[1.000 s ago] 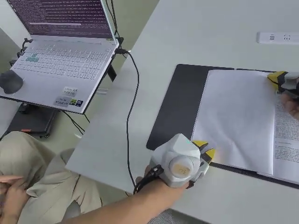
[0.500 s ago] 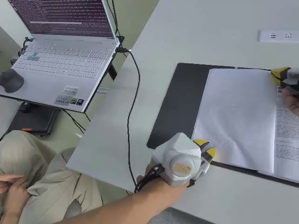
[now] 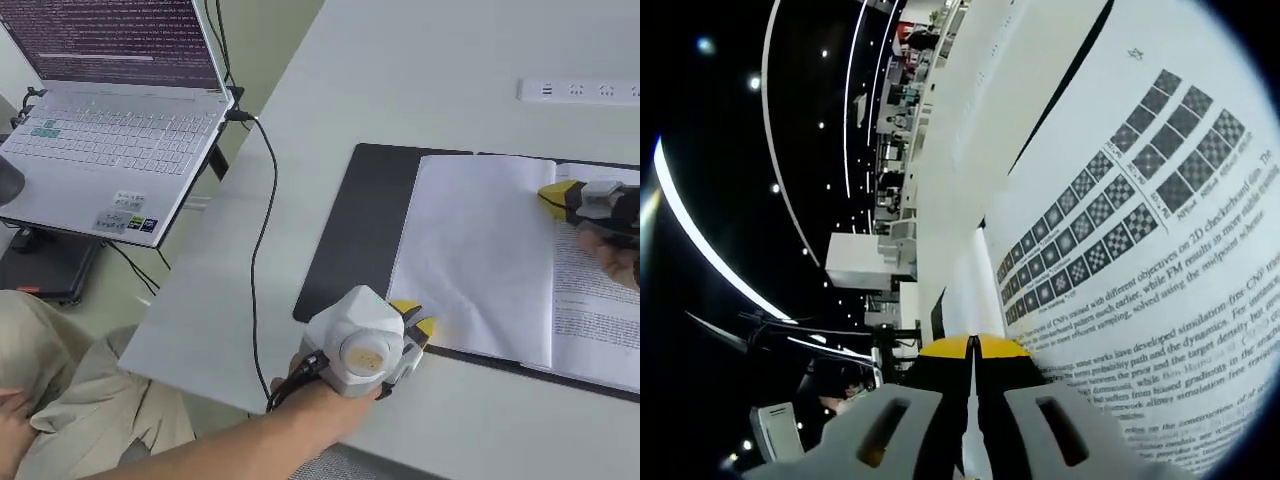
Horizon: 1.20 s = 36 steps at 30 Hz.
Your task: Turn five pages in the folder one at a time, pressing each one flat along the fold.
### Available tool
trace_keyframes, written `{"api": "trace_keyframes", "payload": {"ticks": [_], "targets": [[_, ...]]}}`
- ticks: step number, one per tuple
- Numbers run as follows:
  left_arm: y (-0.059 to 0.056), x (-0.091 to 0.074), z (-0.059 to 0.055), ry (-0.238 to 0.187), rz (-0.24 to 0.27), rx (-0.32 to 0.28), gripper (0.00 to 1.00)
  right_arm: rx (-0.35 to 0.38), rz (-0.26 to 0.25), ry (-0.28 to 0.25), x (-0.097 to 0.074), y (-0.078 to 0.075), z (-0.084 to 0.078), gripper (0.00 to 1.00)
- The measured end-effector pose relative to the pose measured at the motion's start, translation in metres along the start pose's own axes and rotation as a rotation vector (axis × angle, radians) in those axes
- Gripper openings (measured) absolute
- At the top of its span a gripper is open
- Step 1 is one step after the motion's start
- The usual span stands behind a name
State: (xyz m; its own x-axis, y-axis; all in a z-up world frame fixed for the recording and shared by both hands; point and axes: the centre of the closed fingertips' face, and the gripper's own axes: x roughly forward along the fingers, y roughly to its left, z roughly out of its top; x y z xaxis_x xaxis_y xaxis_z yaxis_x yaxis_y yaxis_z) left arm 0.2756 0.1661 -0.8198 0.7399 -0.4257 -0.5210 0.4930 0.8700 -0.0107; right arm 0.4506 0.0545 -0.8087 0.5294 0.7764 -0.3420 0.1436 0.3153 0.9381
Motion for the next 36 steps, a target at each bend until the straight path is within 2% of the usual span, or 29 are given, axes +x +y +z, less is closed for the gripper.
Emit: {"api": "trace_keyframes", "payload": {"ticks": [3,11,13,14,25,33,36], "targets": [[0.000,0.000,0.000,0.001,0.000,0.000,0.09,-0.006,0.004,0.037,-0.010,0.002,-0.019,0.00],[0.000,-0.002,0.001,-0.001,-0.001,-0.002,0.09,-0.002,0.018,0.102,-0.028,-0.006,-0.041,0.00],[0.001,-0.002,0.001,0.000,-0.001,0.001,0.09,-0.023,0.015,0.158,-0.035,-0.008,-0.056,0.00],[0.001,-0.002,0.001,0.000,-0.002,0.000,0.09,-0.035,0.013,0.169,-0.037,-0.008,-0.060,0.00],[0.001,-0.003,0.001,0.005,-0.003,0.001,0.09,-0.052,0.003,0.252,-0.059,-0.018,-0.099,0.00],[0.001,-0.002,0.001,0.006,-0.002,-0.004,0.09,-0.055,0.017,0.301,-0.077,-0.025,-0.127,0.00],[0.000,-0.003,0.001,0.005,-0.001,-0.004,0.09,-0.055,0.024,0.324,-0.086,-0.025,-0.143,0.00]]}}
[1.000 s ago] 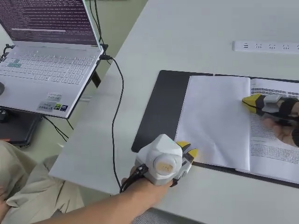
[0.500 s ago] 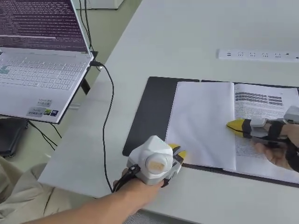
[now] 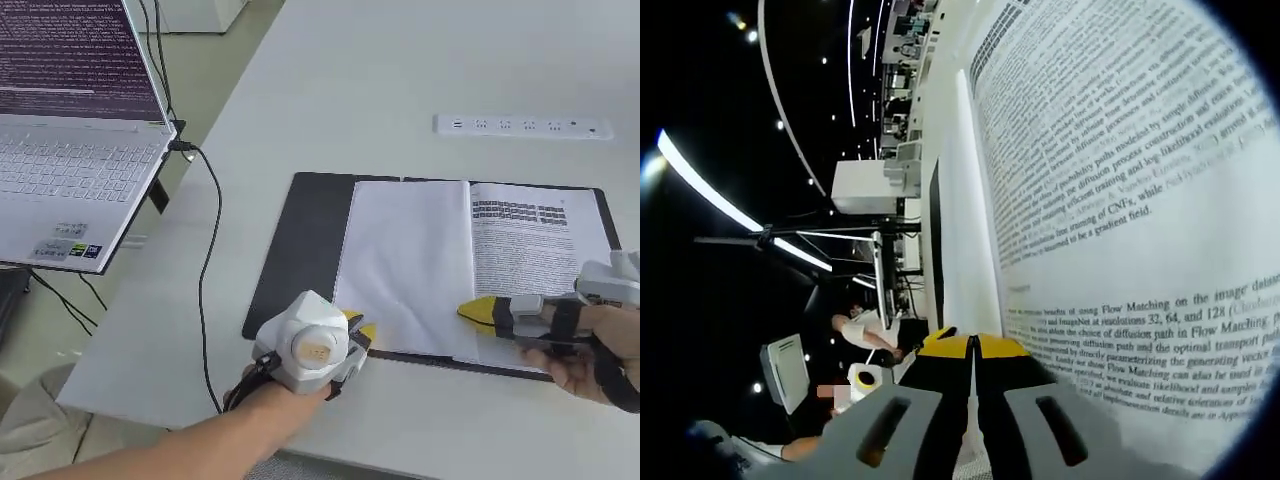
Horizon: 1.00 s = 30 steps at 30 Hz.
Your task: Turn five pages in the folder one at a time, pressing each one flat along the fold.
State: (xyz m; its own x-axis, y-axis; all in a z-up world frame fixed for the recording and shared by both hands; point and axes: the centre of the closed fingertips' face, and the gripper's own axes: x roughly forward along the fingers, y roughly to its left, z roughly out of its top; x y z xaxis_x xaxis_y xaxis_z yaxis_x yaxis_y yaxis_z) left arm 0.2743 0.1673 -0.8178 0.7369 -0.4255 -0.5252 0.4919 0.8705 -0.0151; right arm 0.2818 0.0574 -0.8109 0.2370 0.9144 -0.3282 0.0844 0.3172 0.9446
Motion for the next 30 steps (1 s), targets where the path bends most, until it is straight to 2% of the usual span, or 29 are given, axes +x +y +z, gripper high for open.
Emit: {"api": "trace_keyframes", "payload": {"ticks": [7,14,17,19,21,23,25,27,28,30], "targets": [[0.000,0.001,0.000,-0.001,-0.001,0.003,0.09,0.010,0.011,0.025,-0.007,0.002,-0.028,0.00],[-0.001,0.001,-0.001,-0.001,0.000,0.004,0.09,0.022,0.016,0.045,-0.016,0.000,-0.048,0.00],[-0.001,0.002,-0.001,0.001,0.001,0.006,0.09,0.015,0.010,0.066,-0.020,0.004,-0.063,0.00],[-0.001,0.002,-0.001,0.001,0.000,0.004,0.09,0.007,0.002,0.080,-0.022,0.002,-0.068,0.00],[0.000,0.002,-0.001,0.002,0.001,0.005,0.09,0.004,0.010,0.081,-0.025,0.006,-0.072,0.00],[-0.001,0.001,-0.001,0.003,0.001,0.006,0.09,-0.015,0.015,0.069,-0.028,0.017,-0.079,0.00],[-0.001,0.001,0.000,0.010,0.001,0.004,0.09,-0.057,0.015,0.036,-0.033,0.024,-0.075,0.00],[-0.001,0.001,0.000,0.019,0.002,0.003,0.09,-0.066,0.031,0.007,-0.037,0.032,-0.074,0.00],[-0.001,0.000,0.000,0.020,0.002,0.002,0.09,-0.076,0.031,-0.031,-0.041,0.032,-0.065,0.00],[-0.001,0.000,0.000,0.025,0.003,-0.010,0.09,-0.083,0.038,-0.077,-0.049,0.035,-0.056,0.00]]}}
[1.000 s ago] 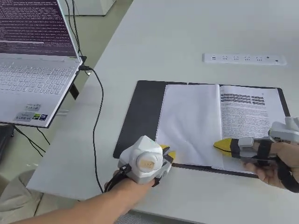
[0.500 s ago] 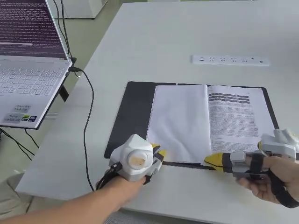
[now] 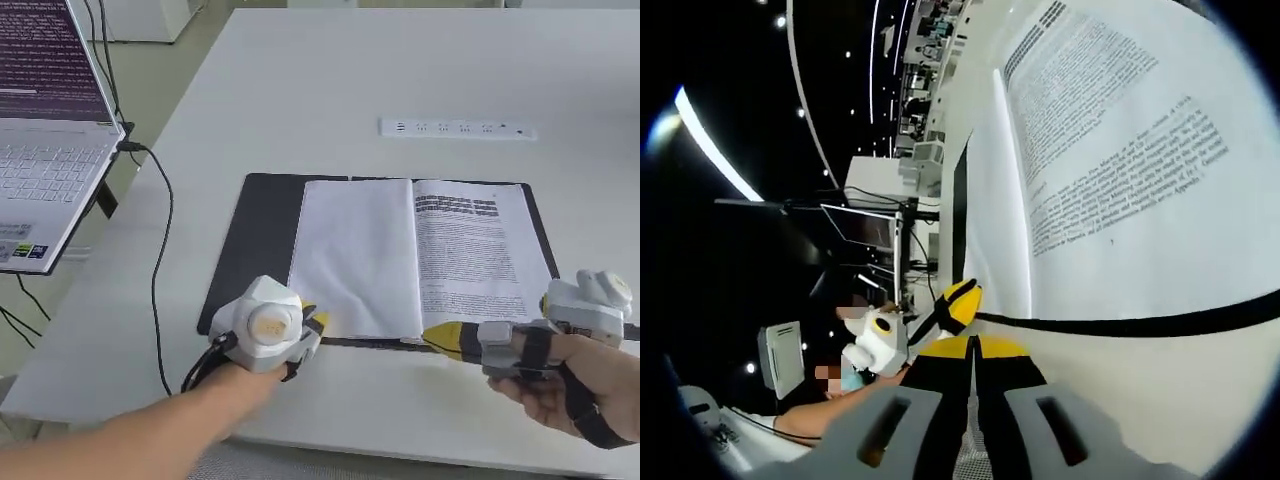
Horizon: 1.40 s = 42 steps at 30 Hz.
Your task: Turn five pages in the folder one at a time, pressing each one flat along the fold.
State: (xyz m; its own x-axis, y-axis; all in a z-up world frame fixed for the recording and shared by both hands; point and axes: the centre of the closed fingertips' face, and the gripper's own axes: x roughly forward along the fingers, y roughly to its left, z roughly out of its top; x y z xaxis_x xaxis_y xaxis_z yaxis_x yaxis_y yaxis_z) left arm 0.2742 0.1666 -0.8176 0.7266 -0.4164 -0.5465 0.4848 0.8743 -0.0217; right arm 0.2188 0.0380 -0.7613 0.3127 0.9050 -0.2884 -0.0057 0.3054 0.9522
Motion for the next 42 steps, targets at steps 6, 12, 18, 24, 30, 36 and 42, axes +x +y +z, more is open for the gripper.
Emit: {"api": "trace_keyframes", "payload": {"ticks": [6,12,18,24,30,36,42], "targets": [[0.000,-0.002,0.002,0.018,0.000,-0.023,0.09,-0.011,-0.023,-0.113,-0.025,0.009,0.009,0.00],[-0.001,-0.007,0.004,0.065,-0.014,-0.015,0.10,-0.089,-0.100,-0.305,-0.064,0.017,0.041,0.00],[-0.002,-0.028,0.024,0.035,-0.020,-0.083,0.23,-0.266,-0.253,-0.422,-0.106,0.026,0.060,0.21],[-0.002,-0.063,0.057,-0.049,-0.017,-0.126,0.38,-0.394,-0.345,-0.541,-0.140,0.048,0.064,0.42],[-0.004,-0.098,0.076,-0.092,-0.012,-0.148,0.60,-0.519,-0.451,-0.575,-0.160,0.061,0.054,0.65],[-0.004,-0.126,0.080,-0.064,0.012,-0.178,0.80,-0.571,-0.510,-0.586,-0.175,0.065,0.041,0.78],[-0.009,-0.147,0.081,-0.064,0.010,-0.201,0.85,-0.614,-0.536,-0.540,-0.178,0.062,0.022,0.83]]}}
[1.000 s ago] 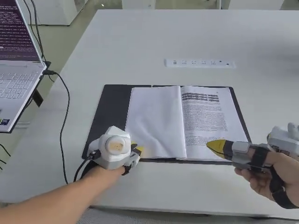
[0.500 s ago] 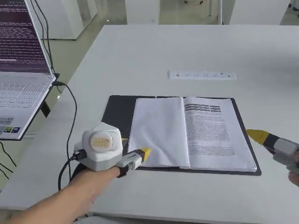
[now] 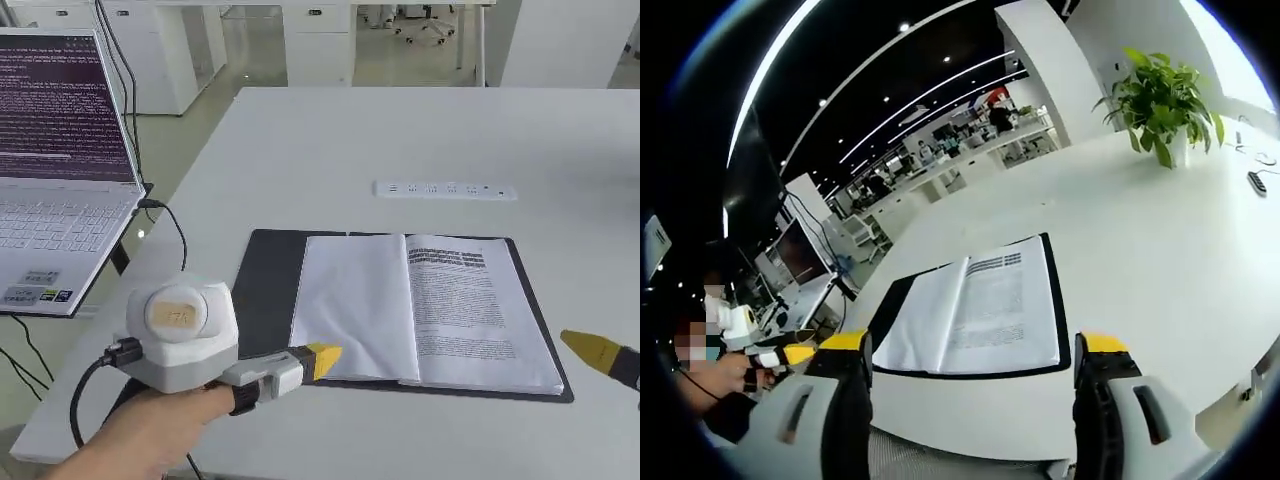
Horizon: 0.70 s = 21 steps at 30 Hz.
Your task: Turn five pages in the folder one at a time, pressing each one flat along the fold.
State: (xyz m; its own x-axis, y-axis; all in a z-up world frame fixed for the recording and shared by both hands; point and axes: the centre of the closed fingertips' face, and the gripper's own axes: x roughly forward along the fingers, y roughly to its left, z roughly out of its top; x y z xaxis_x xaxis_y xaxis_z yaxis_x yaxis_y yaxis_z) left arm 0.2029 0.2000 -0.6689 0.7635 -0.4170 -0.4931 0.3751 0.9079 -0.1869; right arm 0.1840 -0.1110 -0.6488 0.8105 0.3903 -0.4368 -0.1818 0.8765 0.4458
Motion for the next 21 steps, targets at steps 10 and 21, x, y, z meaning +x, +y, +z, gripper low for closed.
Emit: {"api": "trace_keyframes", "payload": {"ticks": [10,21], "targets": [[0.001,-0.015,0.003,-0.031,0.013,-0.009,0.82,-0.071,-0.016,-0.032,-0.008,-0.001,0.000,0.85],[-0.003,-0.013,-0.001,-0.036,0.012,-0.017,0.80,-0.090,-0.028,-0.122,0.000,-0.005,0.017,0.81]]}}
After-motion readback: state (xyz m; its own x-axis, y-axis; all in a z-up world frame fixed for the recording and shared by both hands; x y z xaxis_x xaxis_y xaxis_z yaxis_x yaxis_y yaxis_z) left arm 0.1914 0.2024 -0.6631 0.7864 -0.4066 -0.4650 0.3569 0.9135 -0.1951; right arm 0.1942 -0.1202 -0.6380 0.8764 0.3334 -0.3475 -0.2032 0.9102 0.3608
